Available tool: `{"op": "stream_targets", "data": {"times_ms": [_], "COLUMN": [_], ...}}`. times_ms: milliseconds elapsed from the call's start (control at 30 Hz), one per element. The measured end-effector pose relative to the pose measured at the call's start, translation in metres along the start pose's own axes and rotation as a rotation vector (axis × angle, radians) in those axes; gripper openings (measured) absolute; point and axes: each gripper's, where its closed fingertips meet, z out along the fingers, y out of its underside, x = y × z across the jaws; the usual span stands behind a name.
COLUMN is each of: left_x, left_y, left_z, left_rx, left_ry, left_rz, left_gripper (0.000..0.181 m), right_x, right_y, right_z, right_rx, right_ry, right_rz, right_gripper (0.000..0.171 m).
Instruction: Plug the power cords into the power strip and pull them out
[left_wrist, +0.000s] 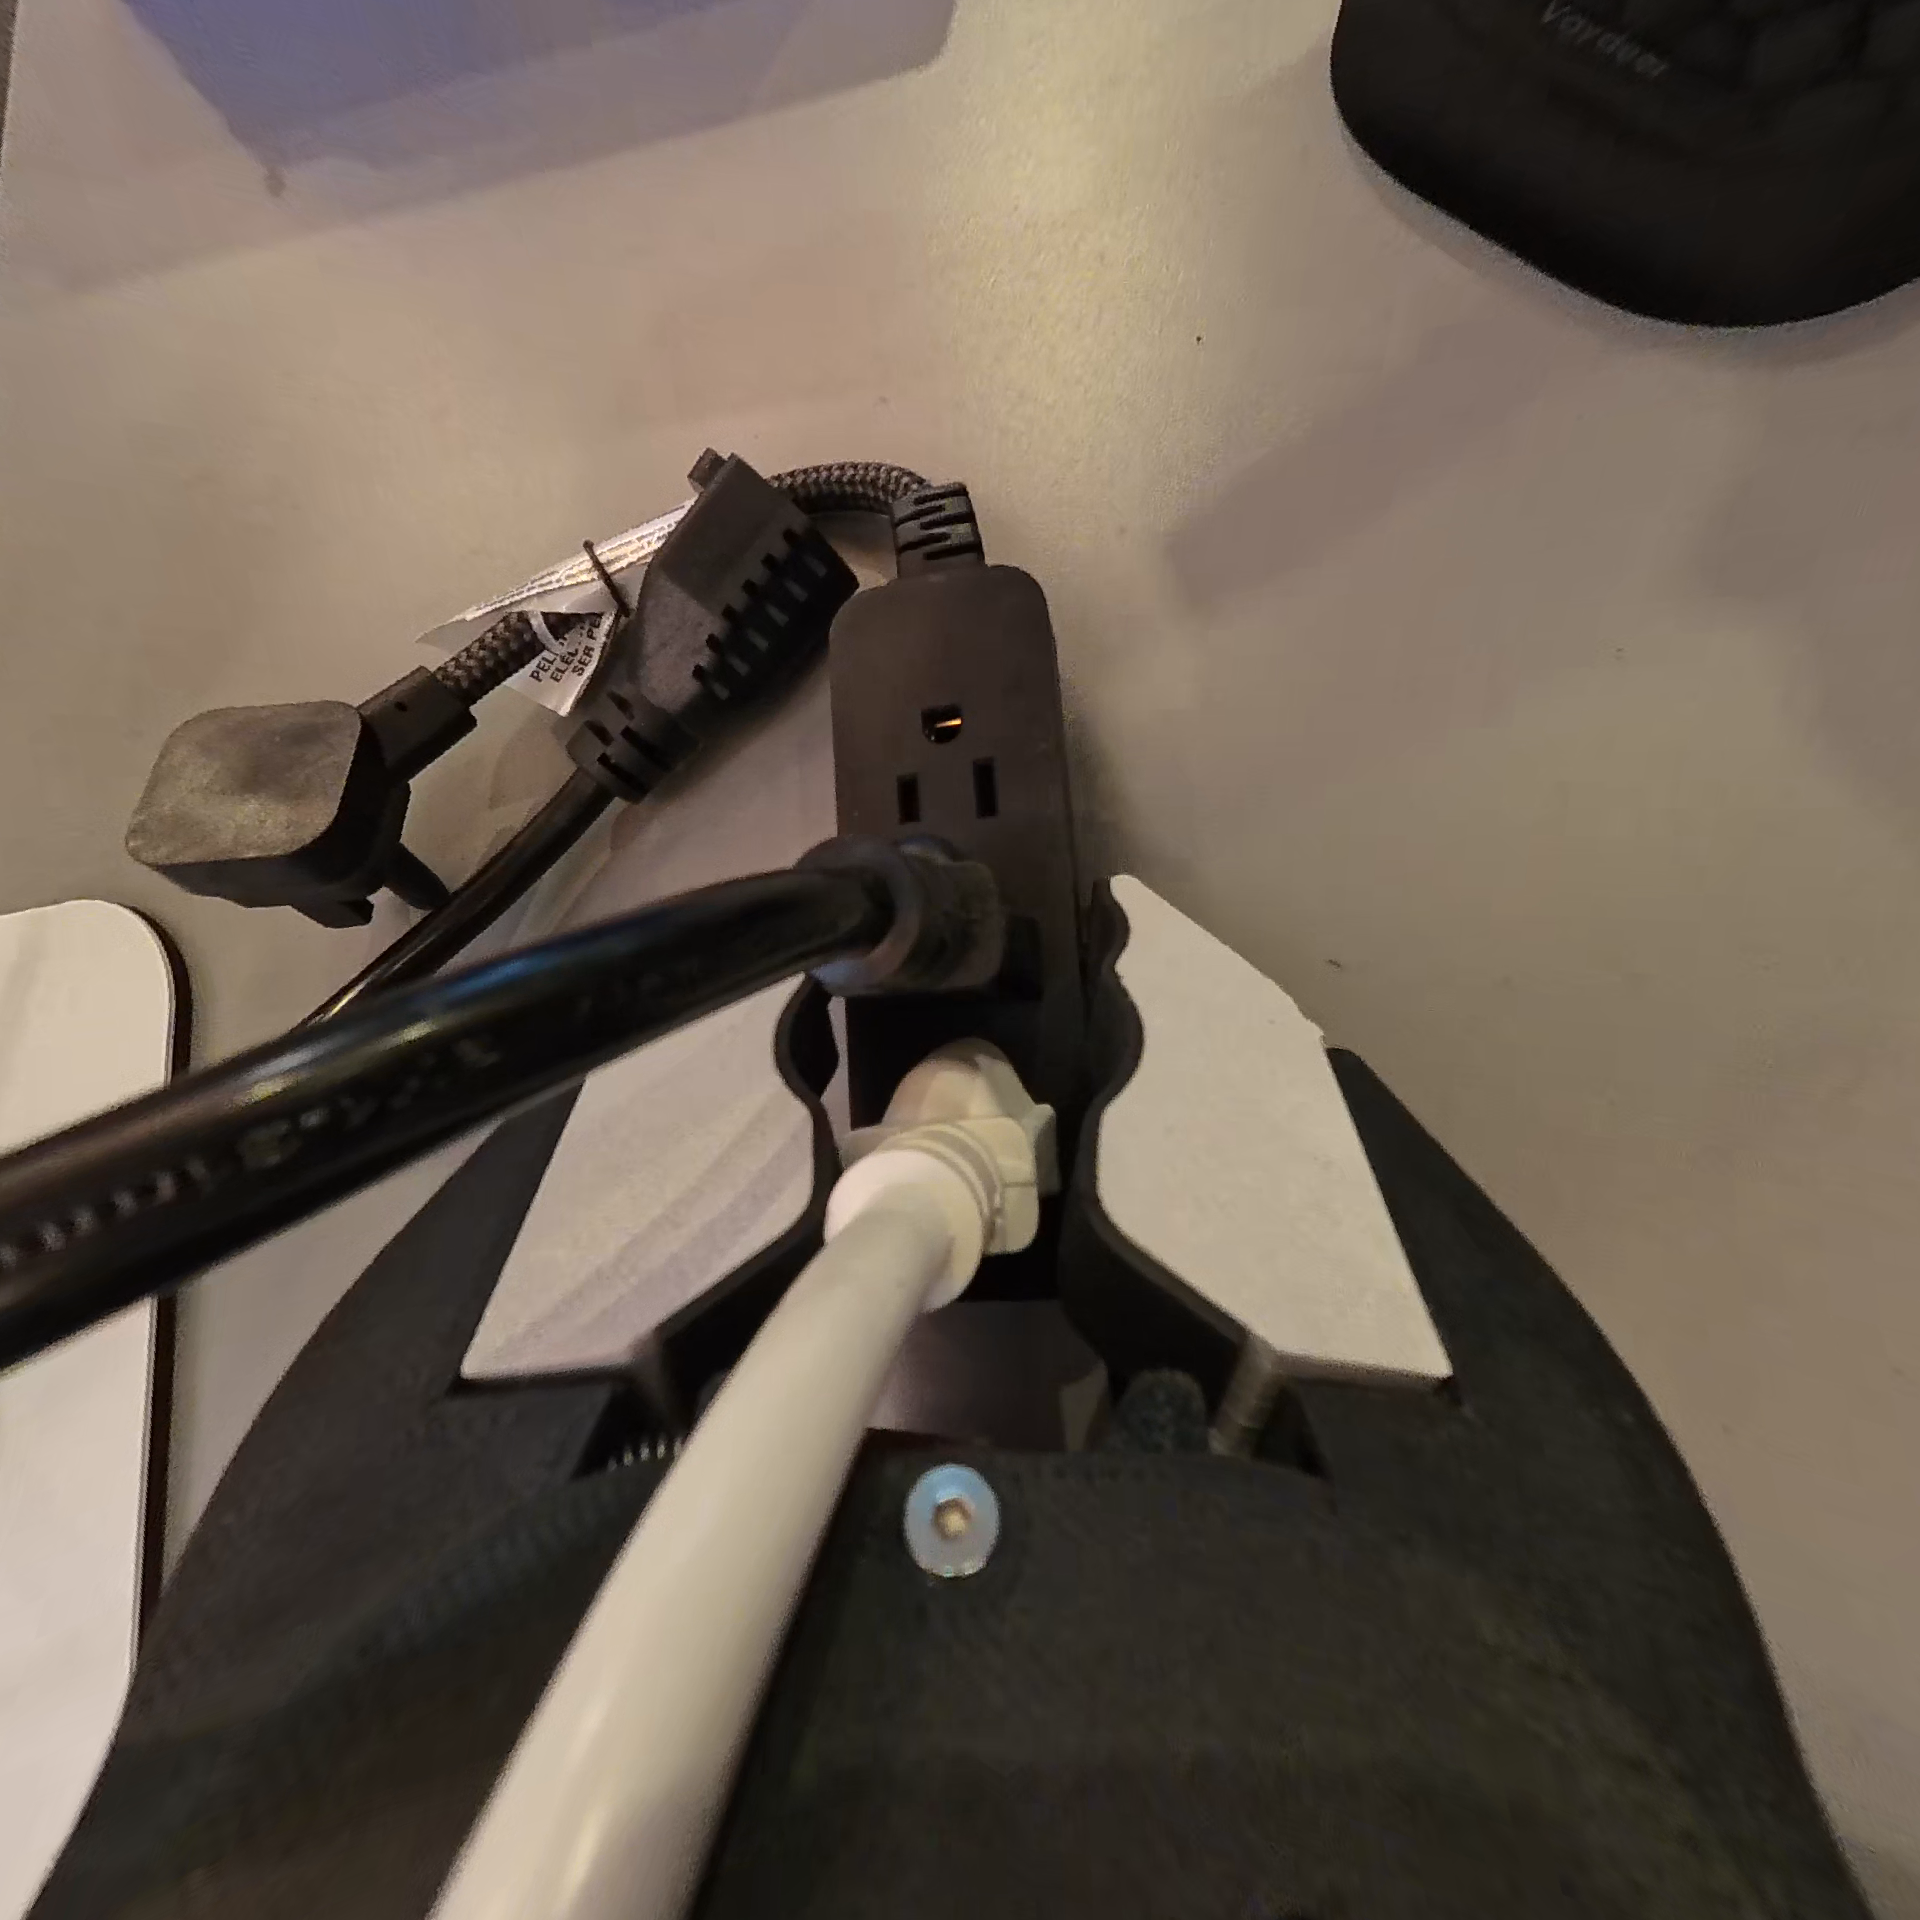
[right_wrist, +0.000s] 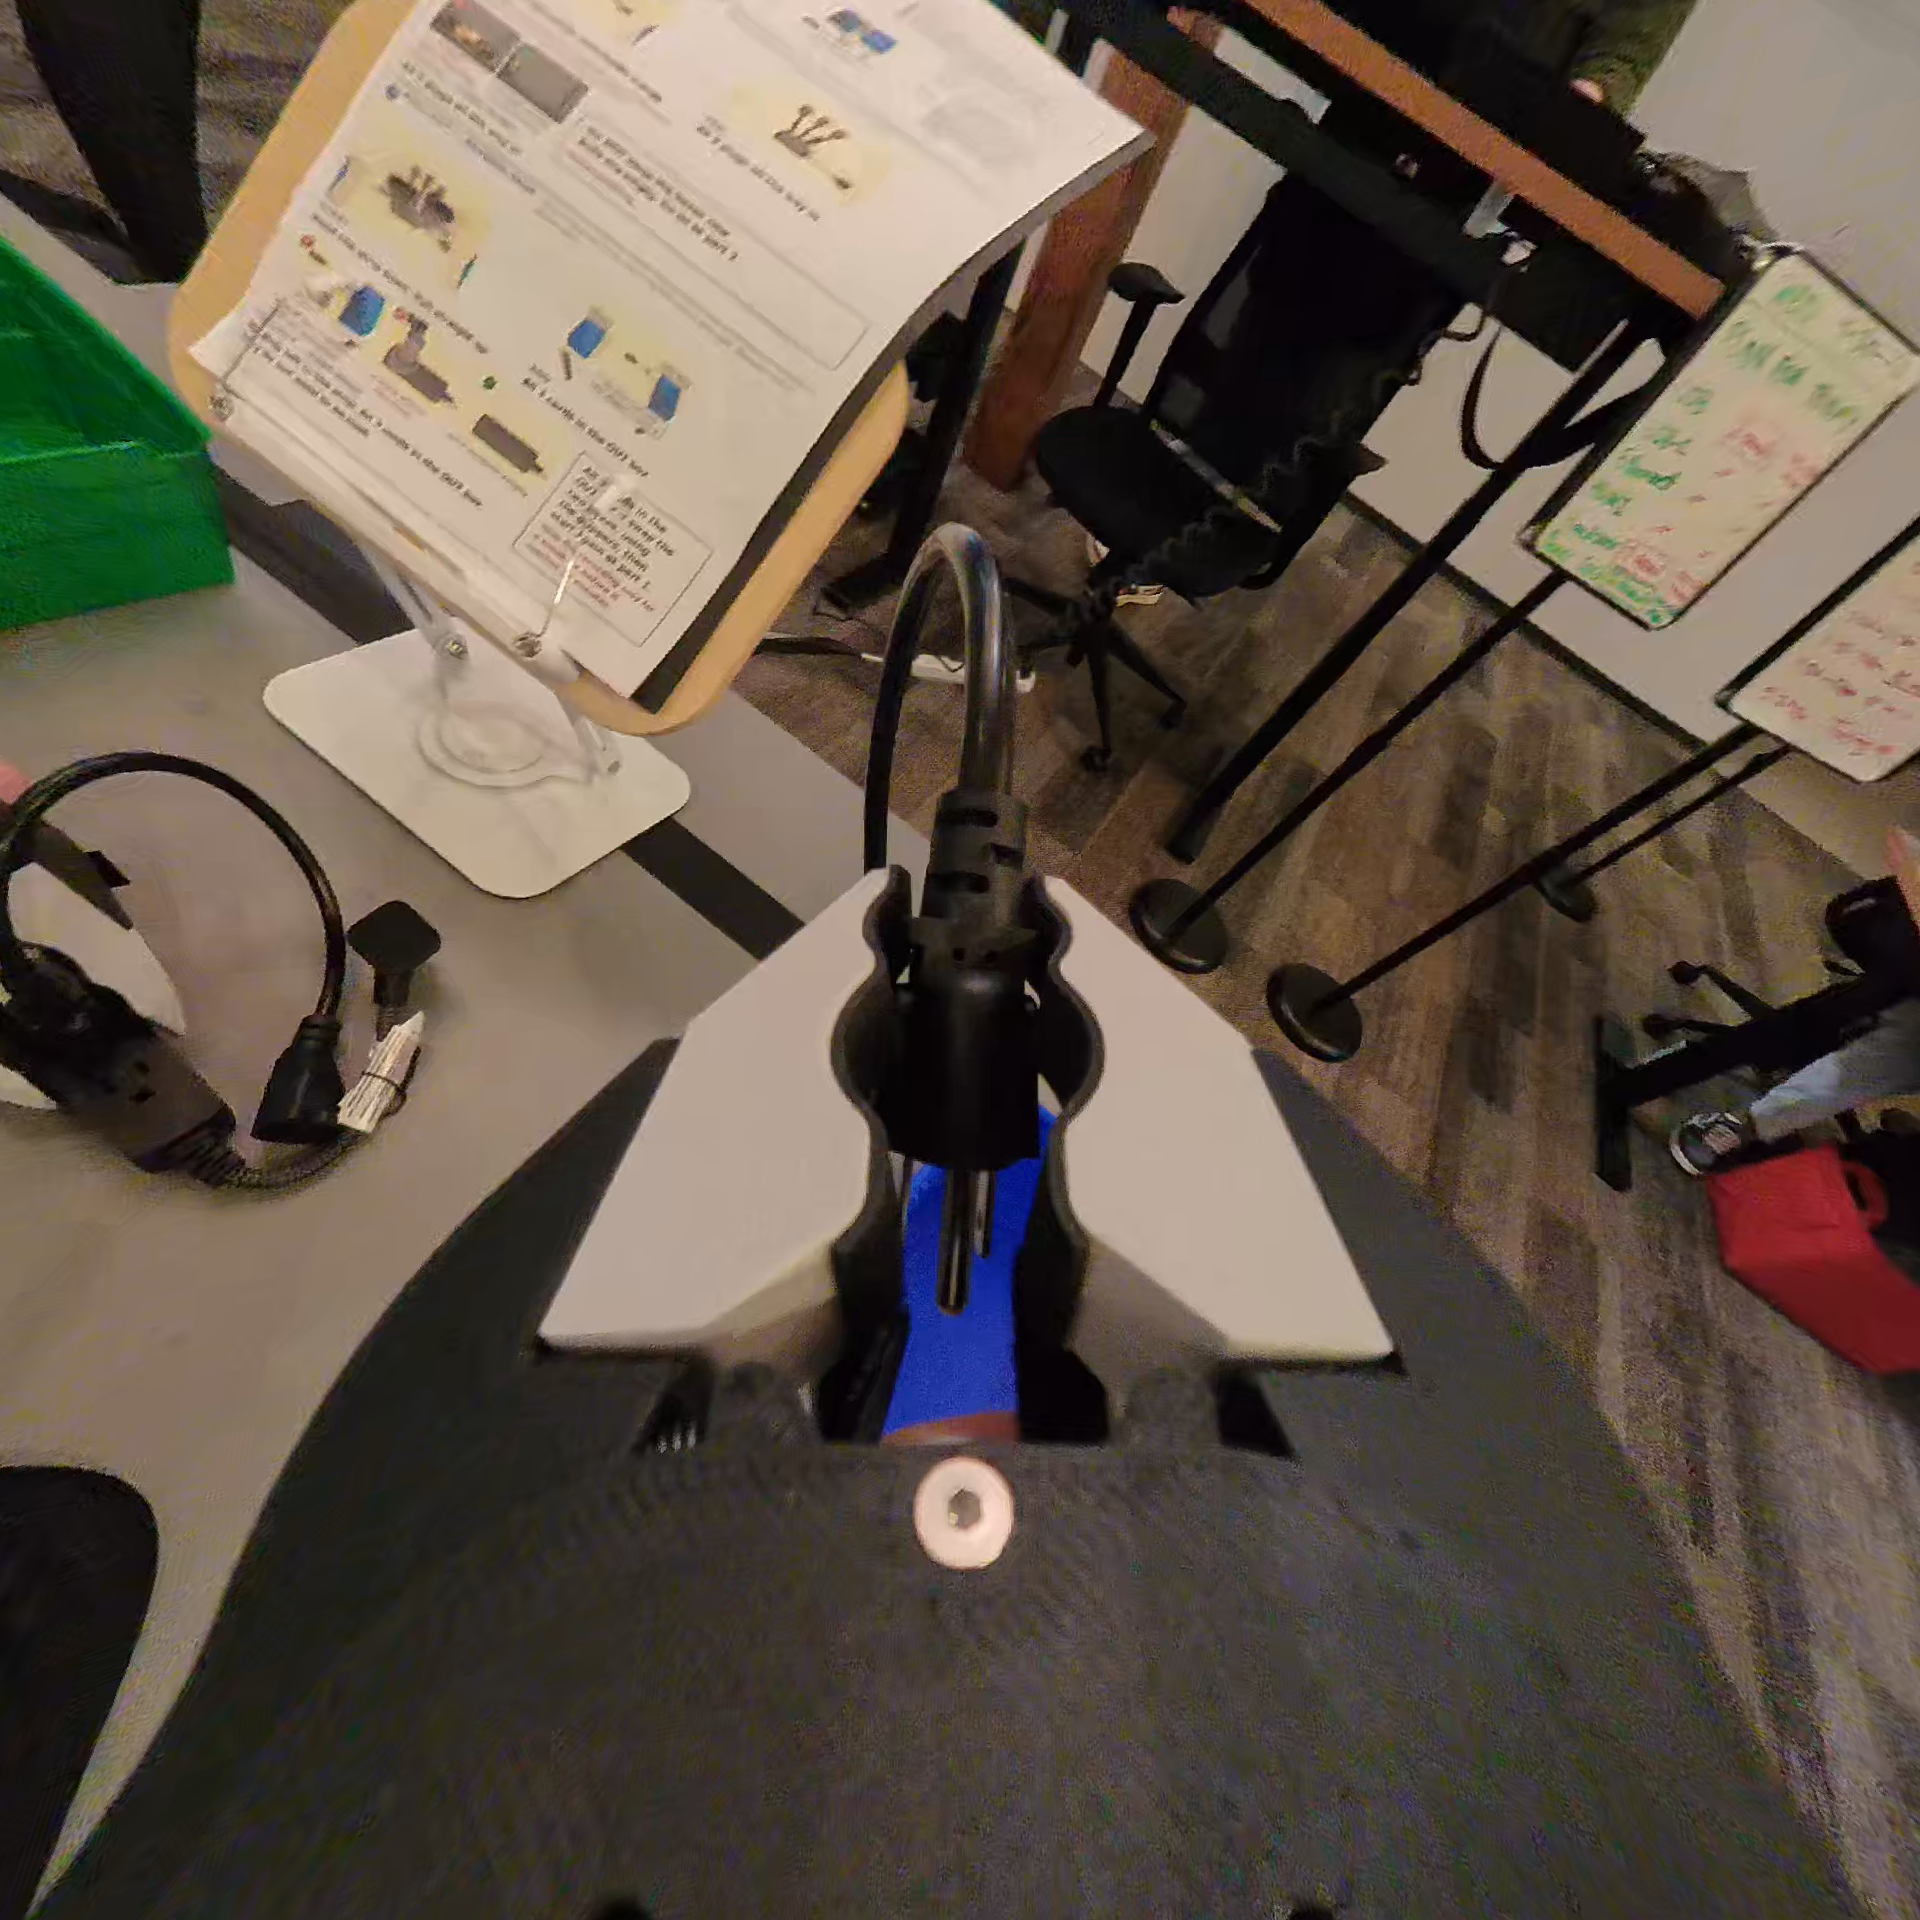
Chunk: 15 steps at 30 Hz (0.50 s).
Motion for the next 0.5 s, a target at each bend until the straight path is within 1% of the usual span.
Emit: {"op": "stream_targets", "data": {"times_ms": [67, 133, 267, 400, 500], "left_x": [0.0, 0.0, 0.0, 0.0, 0.0], "left_y": [0.0, 0.0, -0.001, -0.001, -0.001], "left_z": [0.0, 0.0, 0.0, 0.0, 0.0], "left_rx": [0.002, 0.002, 0.006, 0.008, 0.013], "left_ry": [0.001, 0.003, 0.0, -0.002, 0.0], "left_rz": [0.0, 0.0, -0.001, -0.006, -0.008], "left_gripper": [0.046, 0.046, 0.046, 0.046, 0.046], "right_x": [0.021, 0.034, 0.045, 0.021, -0.004], "right_y": [-0.002, 0.007, 0.055, 0.105, 0.117], "right_z": [-0.019, -0.034, -0.044, -0.034, -0.03], "right_rx": [0.005, -0.003, -0.071, -0.162, -0.18], "right_ry": [0.047, 0.076, 0.083, -0.04, -0.139], "right_rz": [0.017, 0.05, 0.124, 0.195, 0.244], "right_gripper": [0.018, 0.018, 0.018, 0.018, 0.018]}}
